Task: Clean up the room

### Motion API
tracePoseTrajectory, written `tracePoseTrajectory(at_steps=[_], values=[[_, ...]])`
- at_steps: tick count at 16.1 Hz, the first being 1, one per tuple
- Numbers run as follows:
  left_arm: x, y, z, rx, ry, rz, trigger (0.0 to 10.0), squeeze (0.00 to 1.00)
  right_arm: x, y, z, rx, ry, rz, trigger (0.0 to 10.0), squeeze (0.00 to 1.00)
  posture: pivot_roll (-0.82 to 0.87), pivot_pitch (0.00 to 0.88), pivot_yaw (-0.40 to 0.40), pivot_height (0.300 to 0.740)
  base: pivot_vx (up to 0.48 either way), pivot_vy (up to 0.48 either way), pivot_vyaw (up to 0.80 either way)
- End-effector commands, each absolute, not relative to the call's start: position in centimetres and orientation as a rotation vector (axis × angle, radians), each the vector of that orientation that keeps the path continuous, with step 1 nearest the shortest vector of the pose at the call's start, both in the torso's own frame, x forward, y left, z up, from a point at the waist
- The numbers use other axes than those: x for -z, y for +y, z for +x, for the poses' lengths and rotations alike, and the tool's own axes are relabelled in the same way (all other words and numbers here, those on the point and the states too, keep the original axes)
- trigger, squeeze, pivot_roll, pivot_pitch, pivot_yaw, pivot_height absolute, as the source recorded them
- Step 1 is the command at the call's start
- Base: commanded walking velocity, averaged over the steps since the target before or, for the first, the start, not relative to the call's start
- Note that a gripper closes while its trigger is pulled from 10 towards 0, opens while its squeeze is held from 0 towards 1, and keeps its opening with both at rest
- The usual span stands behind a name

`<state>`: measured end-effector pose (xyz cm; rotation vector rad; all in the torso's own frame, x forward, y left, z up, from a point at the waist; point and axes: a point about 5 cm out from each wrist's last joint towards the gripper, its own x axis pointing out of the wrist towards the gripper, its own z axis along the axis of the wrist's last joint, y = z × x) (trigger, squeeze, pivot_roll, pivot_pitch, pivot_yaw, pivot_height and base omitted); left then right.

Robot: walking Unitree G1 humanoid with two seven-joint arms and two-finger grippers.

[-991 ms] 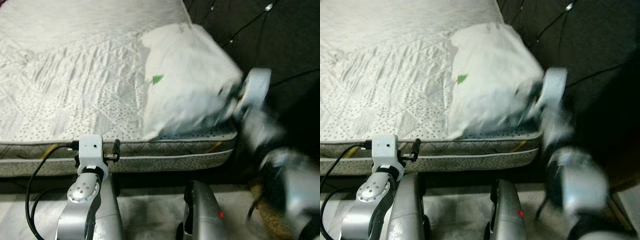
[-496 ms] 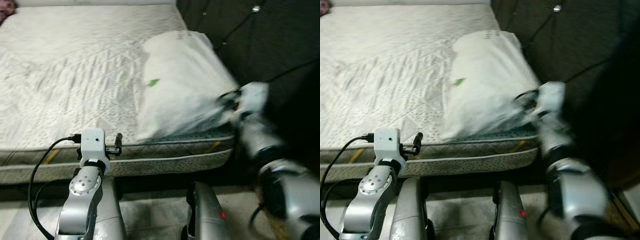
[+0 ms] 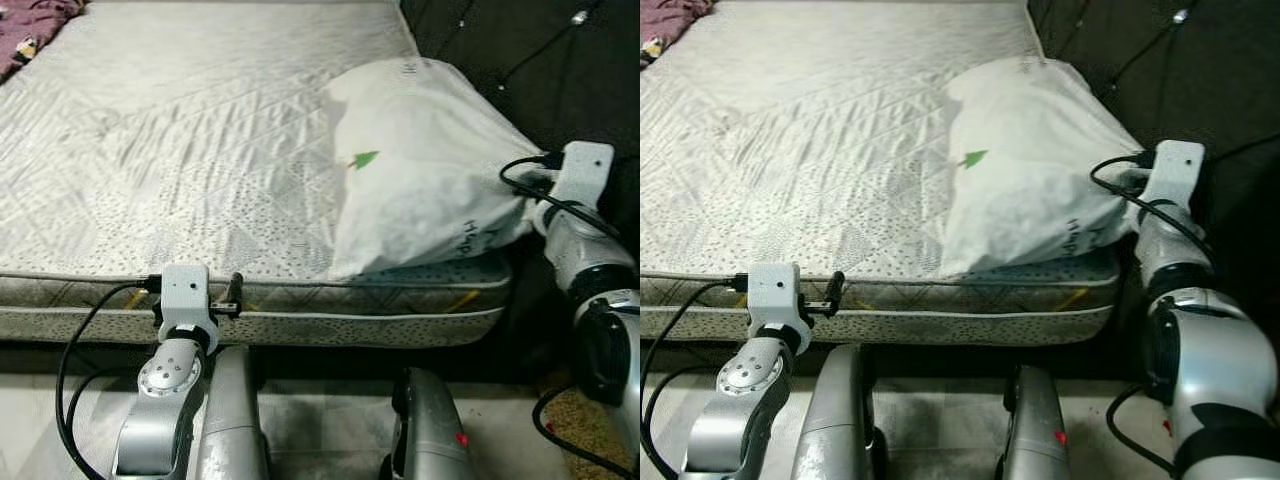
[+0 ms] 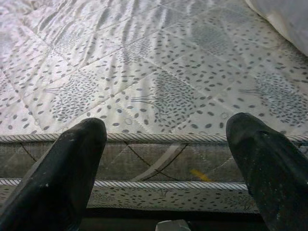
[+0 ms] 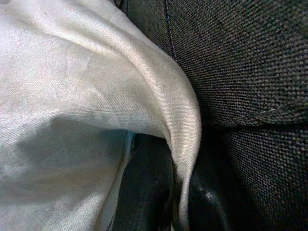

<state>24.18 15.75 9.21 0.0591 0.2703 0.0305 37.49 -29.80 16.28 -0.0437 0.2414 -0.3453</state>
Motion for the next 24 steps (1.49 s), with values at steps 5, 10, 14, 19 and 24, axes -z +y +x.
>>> tracePoseTrajectory(at_steps=[5,10,14,19,24], values=[[-9.2,16.3,23.8,-0.035,0.279,0.083,10.0,0.0,-12.8,-31.6,34.4,0.404,0.189,-0.118,0.0,0.0,0.01,0.0,-0.017,0.542,0.0,0.0,0.0],[-9.2,16.5,23.9,-0.021,0.283,0.1,10.0,0.0,-7.5,-28.5,30.7,0.34,0.252,-0.128,0.0,0.0,0.01,0.0,-0.006,0.542,0.0,0.0,0.0],[-9.2,16.3,23.9,-0.015,0.286,0.104,10.0,0.0,-7.8,-26.8,31.0,0.312,0.253,-0.11,10.0,0.26,0.01,0.0,-0.011,0.542,0.0,0.0,0.0],[-9.5,16.5,23.9,-0.031,0.264,0.093,10.0,0.0,-10.4,-24.0,32.5,0.286,0.1,-0.1,10.0,1.0,0.02,0.0,-0.004,0.542,0.0,0.0,0.0],[-10.8,16.9,25.0,-0.061,0.19,0.078,10.0,0.0,-10.6,-20.7,32.3,0.166,0.038,-0.063,10.0,1.0,0.02,0.0,-0.002,0.542,0.0,0.0,0.0]])
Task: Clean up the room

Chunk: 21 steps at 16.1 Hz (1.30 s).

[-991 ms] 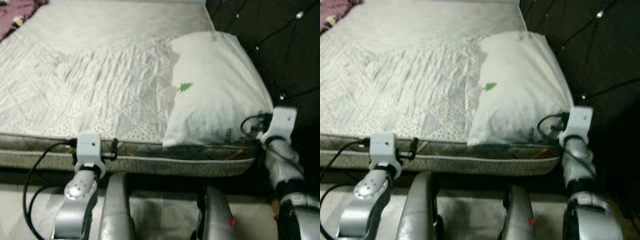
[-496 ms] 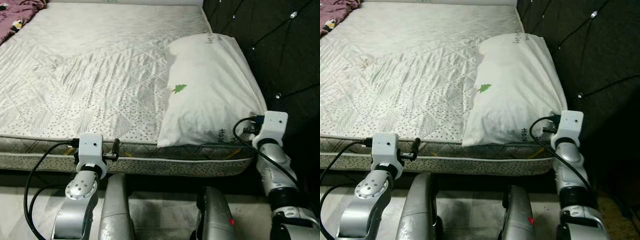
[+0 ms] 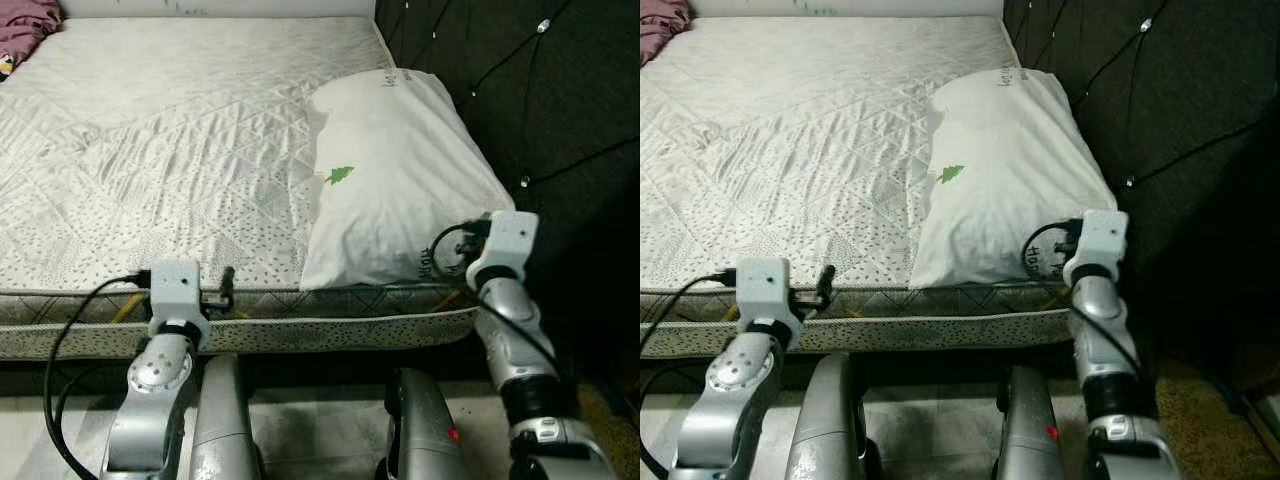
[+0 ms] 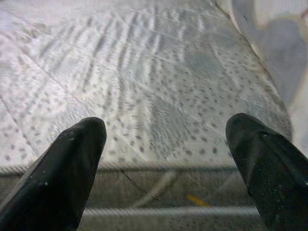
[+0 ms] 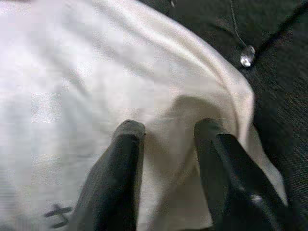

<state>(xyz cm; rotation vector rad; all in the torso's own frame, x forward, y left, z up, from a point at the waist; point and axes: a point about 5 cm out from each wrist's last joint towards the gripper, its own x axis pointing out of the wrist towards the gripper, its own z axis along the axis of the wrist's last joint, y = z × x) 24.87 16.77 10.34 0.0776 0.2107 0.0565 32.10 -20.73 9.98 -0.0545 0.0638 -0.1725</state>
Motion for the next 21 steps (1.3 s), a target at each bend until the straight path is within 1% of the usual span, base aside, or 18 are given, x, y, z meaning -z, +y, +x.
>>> tracePoseTrajectory(at_steps=[1,2,4,6,7,9,10,11,12,14,15,17,20,21], values=[[-10.9,17.1,25.3,-0.07,0.181,0.078,10.0,0.0,-10.8,-19.8,32.1,0.126,0.014,-0.058,10.0,1.0,0.01,0.0,-0.002,0.542,0.0,0.0,0.0],[-11.2,17.2,26.0,-0.072,0.164,0.081,10.0,0.0,-11.6,-17.5,31.4,0.014,-0.061,-0.056,10.0,1.0,0.01,0.0,-0.001,0.542,0.0,0.0,0.0],[-11.3,17.0,26.5,-0.073,0.153,0.075,10.0,0.0,-12.1,-16.6,31.3,-0.043,-0.097,-0.033,10.0,1.0,0.0,0.0,-0.002,0.542,0.0,0.0,0.0],[-11.9,16.5,27.3,-0.067,0.104,0.07,10.0,0.0,-13.5,-16.1,31.6,-0.09,-0.161,-0.021,10.0,1.0,-0.01,0.0,0.002,0.542,0.0,0.0,0.0],[-12.3,16.4,27.7,-0.07,0.079,0.07,10.0,0.0,-14.2,-15.8,31.8,-0.104,-0.187,-0.015,10.0,0.0,-0.02,0.0,0.006,0.547,0.0,0.0,0.0],[-13.2,16.6,28.8,-0.089,0.039,0.046,10.0,0.0,-15.4,-15.4,32.1,-0.118,-0.228,-0.004,10.0,0.0,-0.04,0.0,0.017,0.571,0.0,0.0,0.0],[-13.5,16.5,29.1,-0.086,0.025,0.043,10.0,0.0,-15.7,-15.3,32.1,-0.12,-0.24,0.005,10.0,0.0,-0.05,0.0,0.021,0.576,0.0,0.0,0.0],[-14.3,16.2,29.5,-0.075,-0.006,0.044,10.0,0.0,-16.4,-15.0,32.1,-0.106,-0.261,0.039,10.0,0.0,-0.06,0.0,0.026,0.596,0.0,0.0,0.0],[-14.7,16.0,29.5,-0.071,-0.019,0.041,10.0,0.0,-17.0,-14.7,32.0,-0.111,-0.276,0.047,10.0,0.0,-0.06,0.0,0.029,0.606,0.0,0.0,0.0],[-15.2,15.6,29.1,-0.045,-0.035,0.024,10.0,0.0,-17.9,-14.2,31.4,-0.124,-0.301,0.06,10.0,0.0,-0.06,0.0,0.042,0.63,0.0,0.0,0.0],[-15.0,15.5,28.7,-0.021,-0.035,0.029,10.0,0.0,-17.9,-14.1,31.1,-0.115,-0.291,0.093,10.0,0.0,-0.06,0.0,0.047,0.645,0.0,0.0,0.0],[-14.9,15.6,28.0,-0.01,-0.047,0.035,10.0,0.0,-17.5,-13.8,30.4,-0.11,-0.285,0.094,10.0,0.0,-0.05,0.0,0.069,0.664,0.0,0.0,0.0],[-14.0,16.6,26.8,-0.042,-0.03,0.052,10.0,0.0,-15.7,-14.3,29.6,-0.059,-0.221,0.088,10.0,0.0,-0.02,0.0,0.056,0.699,0.0,0.0,0.0],[-13.7,16.6,26.5,-0.047,-0.011,0.034,10.0,0.0,-15.4,-14.0,29.8,-0.071,-0.2,0.085,10.0,0.0,-0.01,0.0,0.048,0.714,0.0,0.0,0.0]])
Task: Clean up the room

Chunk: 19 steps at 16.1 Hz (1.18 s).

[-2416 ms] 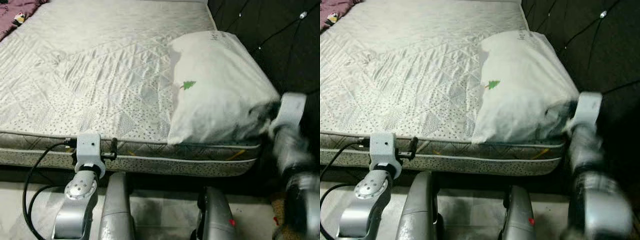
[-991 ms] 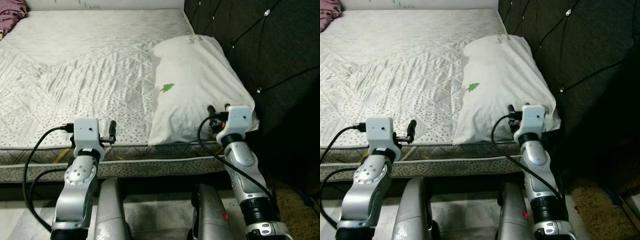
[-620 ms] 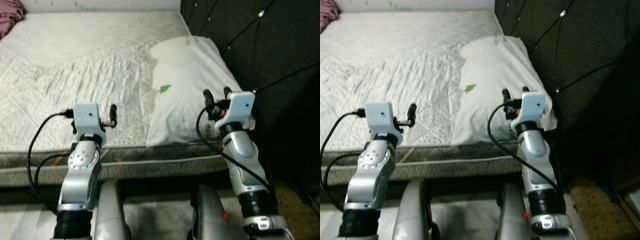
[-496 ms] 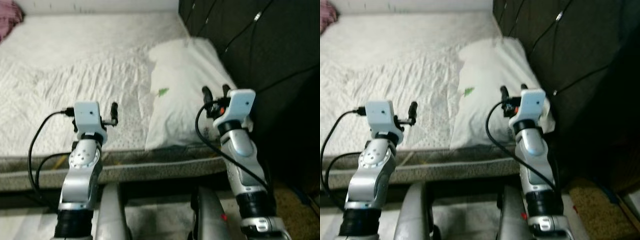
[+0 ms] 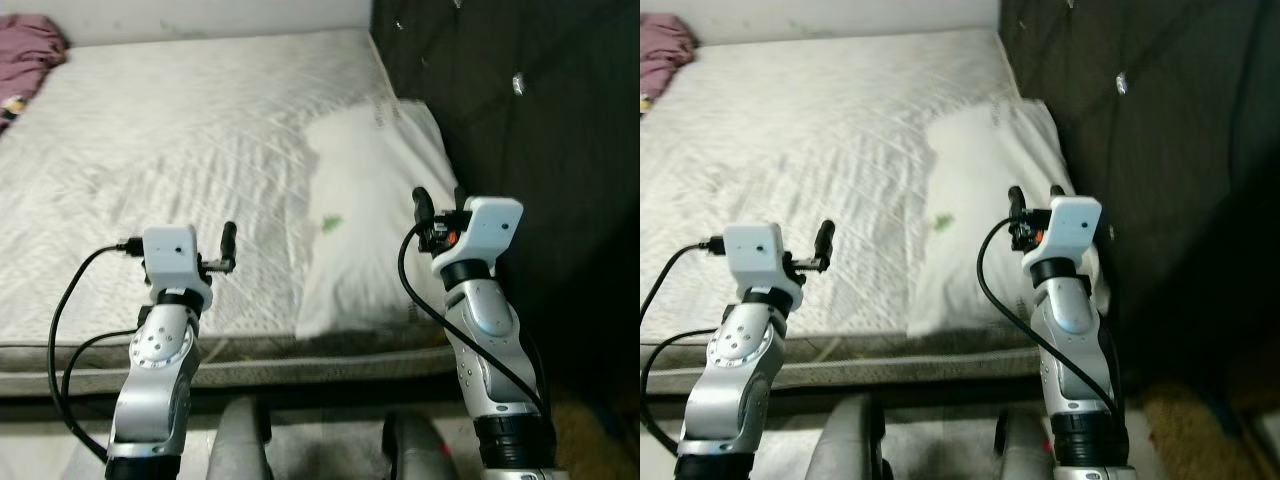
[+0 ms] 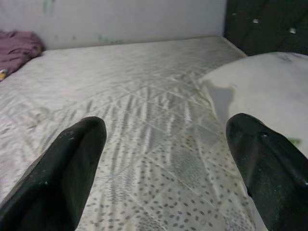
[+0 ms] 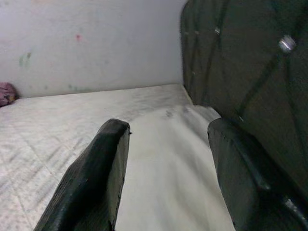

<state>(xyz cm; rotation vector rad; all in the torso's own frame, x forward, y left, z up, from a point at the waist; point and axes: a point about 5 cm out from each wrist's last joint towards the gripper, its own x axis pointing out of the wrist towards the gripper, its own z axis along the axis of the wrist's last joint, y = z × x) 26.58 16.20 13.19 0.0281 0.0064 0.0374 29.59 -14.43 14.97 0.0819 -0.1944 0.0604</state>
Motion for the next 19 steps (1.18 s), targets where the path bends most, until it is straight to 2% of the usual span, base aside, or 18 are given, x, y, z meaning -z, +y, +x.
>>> tracePoseTrajectory(at_steps=[1,5,9,12,14,17,19], values=[[-13.4,16.5,26.2,-0.046,-0.002,0.03,10.0,0.0,-15.2,-13.8,29.6,-0.076,-0.194,0.081,10.0,0.0,-0.01,0.0,0.042,0.724,0.0,0.0,0.0],[-11.5,15.6,26.3,0.005,0.068,0.055,10.0,0.0,-13.9,-14.5,29.7,-0.03,-0.14,0.086,10.0,0.0,-0.04,0.0,0.04,0.74,0.0,0.0,0.0],[-11.9,14.5,26.0,0.067,0.058,0.065,10.0,0.0,-12.2,-14.9,27.9,-0.002,-0.063,0.098,10.0,0.0,-0.05,0.0,0.053,0.74,0.0,0.0,0.0],[-11.4,15.0,24.9,0.036,0.081,0.032,10.0,0.0,-11.8,-15.7,27.2,0.004,-0.035,0.094,10.0,0.0,-0.05,0.0,0.036,0.74,0.0,0.0,0.0],[-11.7,15.0,25.0,0.002,0.074,0.041,10.0,0.0,-12.2,-15.1,27.7,-0.021,-0.043,0.095,10.0,0.0,-0.05,0.0,0.031,0.74,0.0,0.0,0.0],[-12.6,15.5,25.6,-0.013,0.042,0.039,10.0,0.0,-12.9,-14.6,28.7,-0.025,-0.046,0.095,10.0,0.0,-0.04,0.0,0.032,0.74,0.0,0.474,0.0],[-13.1,15.6,25.7,-0.01,0.028,0.03,10.0,0.0,-13.1,-15.0,28.8,-0.026,-0.051,0.093,10.0,0.0,-0.05,0.0,0.034,0.74,0.0,0.48,-0.8]])
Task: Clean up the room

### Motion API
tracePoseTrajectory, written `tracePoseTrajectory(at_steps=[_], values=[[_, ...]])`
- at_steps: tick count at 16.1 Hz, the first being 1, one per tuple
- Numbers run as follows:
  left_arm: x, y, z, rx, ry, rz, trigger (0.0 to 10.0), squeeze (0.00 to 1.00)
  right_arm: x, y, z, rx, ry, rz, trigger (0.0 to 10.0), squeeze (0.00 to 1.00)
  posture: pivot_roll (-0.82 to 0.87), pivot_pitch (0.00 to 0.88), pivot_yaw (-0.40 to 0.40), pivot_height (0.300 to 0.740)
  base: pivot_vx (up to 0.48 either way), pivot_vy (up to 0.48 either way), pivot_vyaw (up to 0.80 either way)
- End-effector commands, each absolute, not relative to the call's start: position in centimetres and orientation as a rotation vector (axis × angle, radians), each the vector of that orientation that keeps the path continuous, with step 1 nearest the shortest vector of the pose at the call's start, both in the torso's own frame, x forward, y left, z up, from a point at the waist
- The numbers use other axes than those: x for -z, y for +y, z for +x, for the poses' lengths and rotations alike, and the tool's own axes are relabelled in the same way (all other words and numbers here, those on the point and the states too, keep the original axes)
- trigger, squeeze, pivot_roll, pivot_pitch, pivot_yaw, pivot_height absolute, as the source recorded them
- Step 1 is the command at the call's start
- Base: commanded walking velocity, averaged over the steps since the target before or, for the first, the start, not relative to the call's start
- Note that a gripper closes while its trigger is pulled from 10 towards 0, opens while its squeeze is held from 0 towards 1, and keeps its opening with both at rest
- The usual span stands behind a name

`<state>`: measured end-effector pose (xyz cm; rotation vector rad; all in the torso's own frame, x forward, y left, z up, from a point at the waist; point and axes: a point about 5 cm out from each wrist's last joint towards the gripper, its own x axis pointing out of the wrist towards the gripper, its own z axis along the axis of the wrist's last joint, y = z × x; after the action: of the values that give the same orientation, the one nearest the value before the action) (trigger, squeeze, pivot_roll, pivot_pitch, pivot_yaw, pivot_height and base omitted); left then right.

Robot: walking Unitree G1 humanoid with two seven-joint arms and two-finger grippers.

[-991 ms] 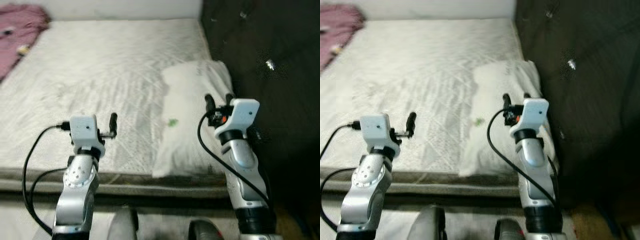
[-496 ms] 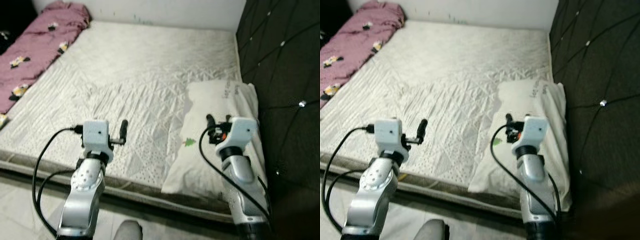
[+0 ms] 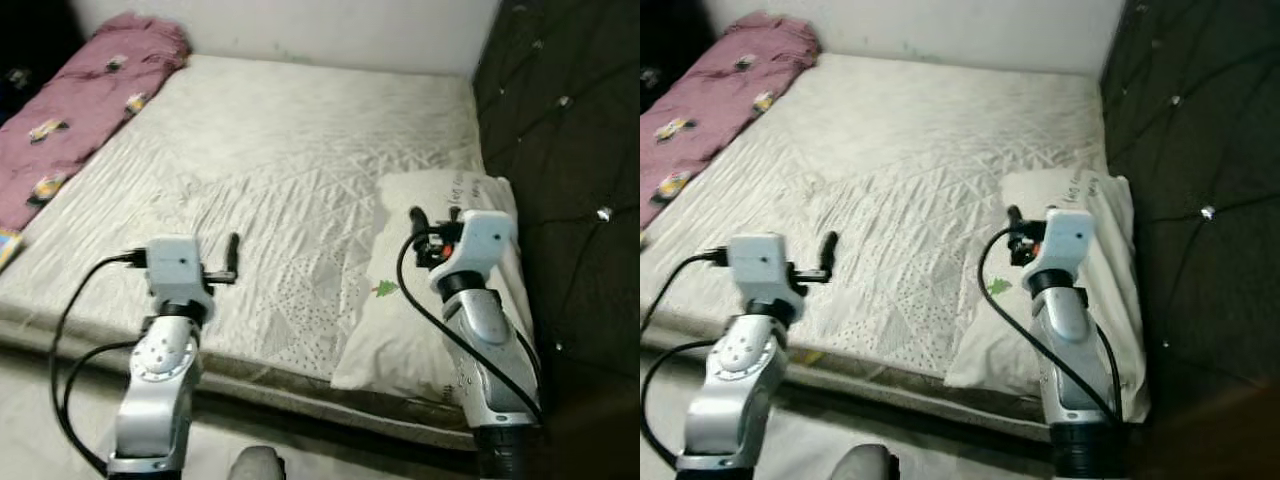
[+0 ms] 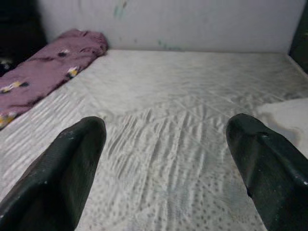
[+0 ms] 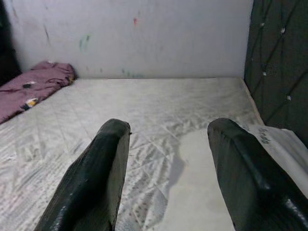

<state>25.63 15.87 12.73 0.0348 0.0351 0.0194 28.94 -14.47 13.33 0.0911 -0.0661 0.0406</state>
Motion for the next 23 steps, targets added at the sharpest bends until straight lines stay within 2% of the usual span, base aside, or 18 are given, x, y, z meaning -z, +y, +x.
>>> tracePoseTrajectory(at_steps=[1,5,8,14,23], values=[[-13.2,15.5,25.6,-0.006,0.026,0.024,10.0,0.0,-13.0,-15.1,28.7,-0.023,-0.05,0.094,10.0,0.0,-0.05,0.0,0.035,0.74,0.0,0.48,-0.61],[-13.2,15.0,25.5,0.028,0.016,0.001,10.0,0.0,-12.7,-15.4,28.4,-0.012,-0.028,0.092,10.0,0.0,-0.06,0.0,0.023,0.74,0.0,0.48,0.0],[-13.3,15.5,25.4,0.012,0.009,-0.034,10.0,0.0,-14.4,-13.8,28.8,-0.105,-0.107,0.006,10.0,0.0,-0.06,0.0,0.028,0.74,0.0,0.472,0.0],[-13.2,15.0,25.0,0.035,0.023,-0.085,10.0,0.0,-13.1,-14.5,28.6,-0.074,-0.05,0.024,10.0,0.0,-0.06,0.0,0.022,0.74,0.0,0.466,0.0],[-13.2,15.1,24.8,0.037,0.027,-0.065,10.0,0.0,-13.3,-14.2,29.0,-0.102,-0.056,0.024,10.0,0.0,-0.05,0.0,0.02,0.74,0.0,0.458,0.0]])
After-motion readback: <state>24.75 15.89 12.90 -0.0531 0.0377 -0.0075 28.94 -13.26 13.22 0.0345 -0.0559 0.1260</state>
